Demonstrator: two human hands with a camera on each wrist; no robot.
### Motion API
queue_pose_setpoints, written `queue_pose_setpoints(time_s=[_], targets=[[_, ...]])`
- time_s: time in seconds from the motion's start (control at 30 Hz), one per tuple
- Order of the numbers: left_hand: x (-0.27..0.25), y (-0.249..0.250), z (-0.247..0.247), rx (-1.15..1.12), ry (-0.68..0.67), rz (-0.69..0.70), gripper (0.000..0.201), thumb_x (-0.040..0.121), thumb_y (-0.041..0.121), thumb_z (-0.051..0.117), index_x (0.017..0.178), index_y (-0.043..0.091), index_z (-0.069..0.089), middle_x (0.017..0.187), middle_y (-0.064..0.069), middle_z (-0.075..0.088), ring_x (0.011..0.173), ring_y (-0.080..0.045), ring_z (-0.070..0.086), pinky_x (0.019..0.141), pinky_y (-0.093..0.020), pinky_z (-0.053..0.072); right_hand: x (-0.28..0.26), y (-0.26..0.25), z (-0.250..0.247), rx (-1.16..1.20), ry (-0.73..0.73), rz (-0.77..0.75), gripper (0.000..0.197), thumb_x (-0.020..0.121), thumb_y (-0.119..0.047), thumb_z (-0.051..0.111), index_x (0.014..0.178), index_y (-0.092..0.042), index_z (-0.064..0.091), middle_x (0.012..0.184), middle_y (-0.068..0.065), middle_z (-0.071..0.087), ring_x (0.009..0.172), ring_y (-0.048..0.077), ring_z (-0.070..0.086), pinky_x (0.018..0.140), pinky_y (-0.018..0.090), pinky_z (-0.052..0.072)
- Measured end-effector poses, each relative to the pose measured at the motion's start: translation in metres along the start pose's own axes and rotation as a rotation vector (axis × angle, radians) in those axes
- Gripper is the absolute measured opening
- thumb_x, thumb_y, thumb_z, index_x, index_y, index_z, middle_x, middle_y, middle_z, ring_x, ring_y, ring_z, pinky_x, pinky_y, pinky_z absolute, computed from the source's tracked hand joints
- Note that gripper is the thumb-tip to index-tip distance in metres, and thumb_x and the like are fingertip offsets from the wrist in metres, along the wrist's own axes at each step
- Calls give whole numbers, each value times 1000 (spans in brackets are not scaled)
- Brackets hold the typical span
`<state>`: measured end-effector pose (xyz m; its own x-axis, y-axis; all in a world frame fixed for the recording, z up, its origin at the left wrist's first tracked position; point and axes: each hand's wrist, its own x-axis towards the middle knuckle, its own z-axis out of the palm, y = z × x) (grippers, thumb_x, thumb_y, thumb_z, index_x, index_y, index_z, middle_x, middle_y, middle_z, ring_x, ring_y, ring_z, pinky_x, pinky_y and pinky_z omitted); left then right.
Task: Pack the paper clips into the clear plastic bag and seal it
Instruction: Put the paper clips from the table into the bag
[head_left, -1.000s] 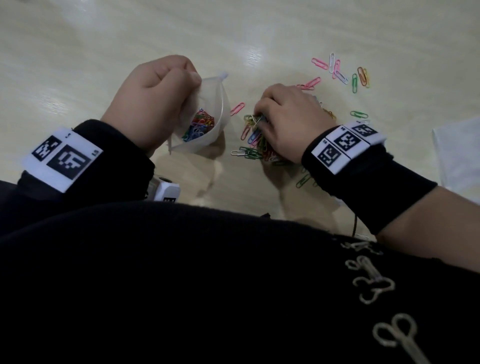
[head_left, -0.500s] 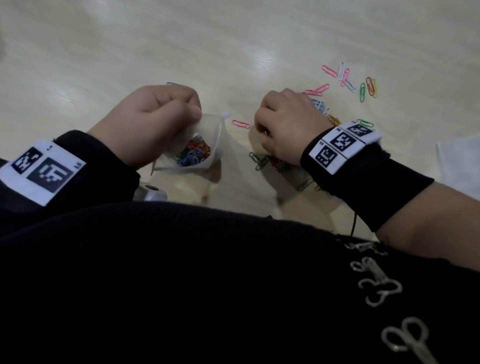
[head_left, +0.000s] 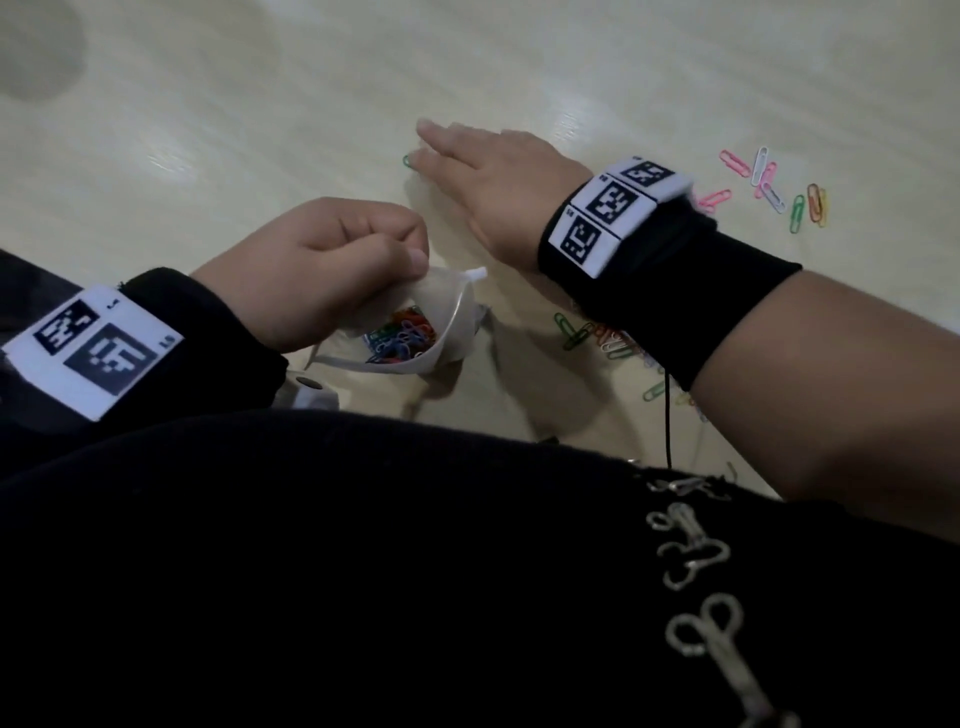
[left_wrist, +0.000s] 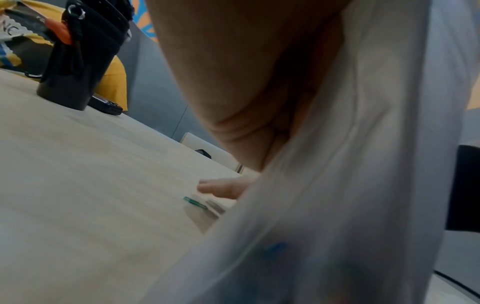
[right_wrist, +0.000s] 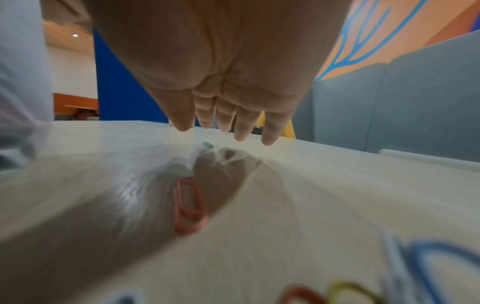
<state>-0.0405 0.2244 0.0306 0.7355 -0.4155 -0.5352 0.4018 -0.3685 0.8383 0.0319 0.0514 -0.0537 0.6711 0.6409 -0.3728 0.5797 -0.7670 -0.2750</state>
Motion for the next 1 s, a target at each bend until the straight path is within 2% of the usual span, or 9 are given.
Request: queue_pose_setpoints(time_s=[0.1,0.3,0.43,0.53,0.63,0.8,0.87,0.93,1.0], targets=[[3,0,-4,-1,3,15,27,79,15,44,53,12,41,41,7,36,38,-7,27,38,-13,25,-3,-3,5,-84,-144,-36,54,101,-21,28,152,-24,11,162,-7,-1,148,14,8,118,43,12],[19,4,-6,1,31,51,28,79,18,43,51,18,45,40,9,37,40,-10,28,40,-18,23,-71,13,25,-61,-46,31,59,94,-40,48,147,-22,30,160,-6,16,145,14,23,113,42,20],[39,12,7,-50,177,115,30,81,14,43,51,17,45,38,6,40,39,-13,31,42,-18,27,-110,28,43,-9,79,108,44,89,-33,58,131,-22,52,151,0,40,137,22,41,105,47,33],[53,23,22,-71,338,167,30,84,8,41,54,12,39,37,3,41,39,-15,33,43,-15,33,-126,34,48,24,101,181,35,90,-30,58,124,-21,59,146,1,46,129,27,50,101,48,39],[64,31,38,-40,413,216,29,85,12,42,56,17,41,41,3,43,42,-14,36,46,-20,33,-138,39,51,43,146,214,32,90,-26,60,121,-18,62,143,3,50,124,32,54,98,49,41],[70,35,54,7,474,232,25,82,19,42,58,23,42,50,-1,45,48,-17,39,49,-26,32,-139,31,51,63,173,230,39,87,-29,54,122,-12,59,142,8,50,125,30,52,102,44,37],[69,36,55,28,512,234,22,79,22,42,58,23,42,54,-9,45,52,-21,39,53,-32,33,-130,20,53,56,196,178,50,89,-36,41,132,-12,53,146,9,46,129,29,50,105,46,35],[68,35,54,34,529,227,21,79,24,43,58,24,42,56,-11,45,54,-23,39,55,-35,33,-122,9,58,20,119,167,60,91,-43,31,145,-16,35,156,5,30,141,24,33,113,49,22],[69,35,55,30,544,224,21,79,25,44,58,24,43,55,-9,44,54,-23,39,54,-34,32,-119,5,65,-56,-17,192,67,95,-48,34,152,-19,14,161,1,8,148,20,12,118,52,7]])
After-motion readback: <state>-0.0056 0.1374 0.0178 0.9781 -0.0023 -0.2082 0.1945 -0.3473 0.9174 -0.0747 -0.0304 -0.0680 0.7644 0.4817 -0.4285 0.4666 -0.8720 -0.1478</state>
